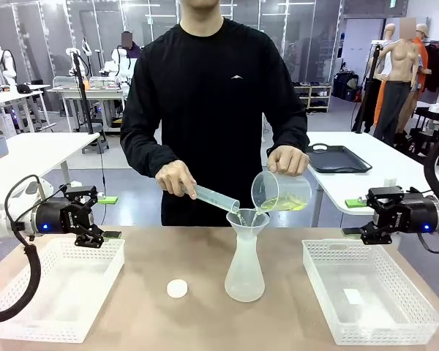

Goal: Prepare the solutions needed for the experiment.
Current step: Once the solution is in the Big flask , pick up the Plastic Funnel and place it back into the right Organizing basket.

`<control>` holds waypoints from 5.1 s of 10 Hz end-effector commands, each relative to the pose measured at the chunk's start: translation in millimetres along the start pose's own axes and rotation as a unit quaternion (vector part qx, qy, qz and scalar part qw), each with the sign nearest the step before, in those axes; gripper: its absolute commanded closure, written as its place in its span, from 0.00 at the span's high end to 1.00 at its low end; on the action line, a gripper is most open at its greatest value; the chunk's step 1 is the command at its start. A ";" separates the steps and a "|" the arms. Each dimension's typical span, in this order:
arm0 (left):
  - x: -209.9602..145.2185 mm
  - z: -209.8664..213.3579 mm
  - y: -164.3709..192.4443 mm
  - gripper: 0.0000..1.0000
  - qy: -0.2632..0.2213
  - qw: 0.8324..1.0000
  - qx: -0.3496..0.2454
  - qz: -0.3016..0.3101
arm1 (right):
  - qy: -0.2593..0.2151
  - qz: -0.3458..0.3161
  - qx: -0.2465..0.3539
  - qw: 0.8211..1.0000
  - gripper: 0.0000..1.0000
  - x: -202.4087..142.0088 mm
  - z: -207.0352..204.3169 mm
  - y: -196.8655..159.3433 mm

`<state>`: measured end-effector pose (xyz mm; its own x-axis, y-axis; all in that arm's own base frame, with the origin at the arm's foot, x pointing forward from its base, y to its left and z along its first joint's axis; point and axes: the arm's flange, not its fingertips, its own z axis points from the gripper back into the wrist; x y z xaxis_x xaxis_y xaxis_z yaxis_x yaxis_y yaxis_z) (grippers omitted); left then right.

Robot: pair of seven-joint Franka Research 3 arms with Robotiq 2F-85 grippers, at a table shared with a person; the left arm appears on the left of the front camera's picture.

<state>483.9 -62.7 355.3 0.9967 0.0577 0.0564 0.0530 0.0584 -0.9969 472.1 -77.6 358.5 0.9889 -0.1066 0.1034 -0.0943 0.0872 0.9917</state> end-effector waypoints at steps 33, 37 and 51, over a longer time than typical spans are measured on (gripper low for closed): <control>0.8 -1.3 -0.7 1.00 -0.009 1.000 -0.004 -0.010 | -0.016 -0.002 0.018 1.000 0.86 -3.4 -3.0 -4.4; 0.8 -1.3 -0.7 1.00 -0.009 1.000 -0.004 -0.010 | -0.016 -0.002 0.018 1.000 0.86 -3.4 -3.0 -4.4; 0.8 -1.3 -0.7 1.00 -0.009 1.000 -0.004 -0.010 | -0.029 -0.007 -0.302 0.953 0.86 -9.9 -21.5 133.6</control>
<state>483.9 -62.7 355.3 0.9967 0.0577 0.0563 0.0530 0.0584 -0.9969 454.4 -56.1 476.1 0.9761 -0.1535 0.1540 -0.0406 0.5669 0.8228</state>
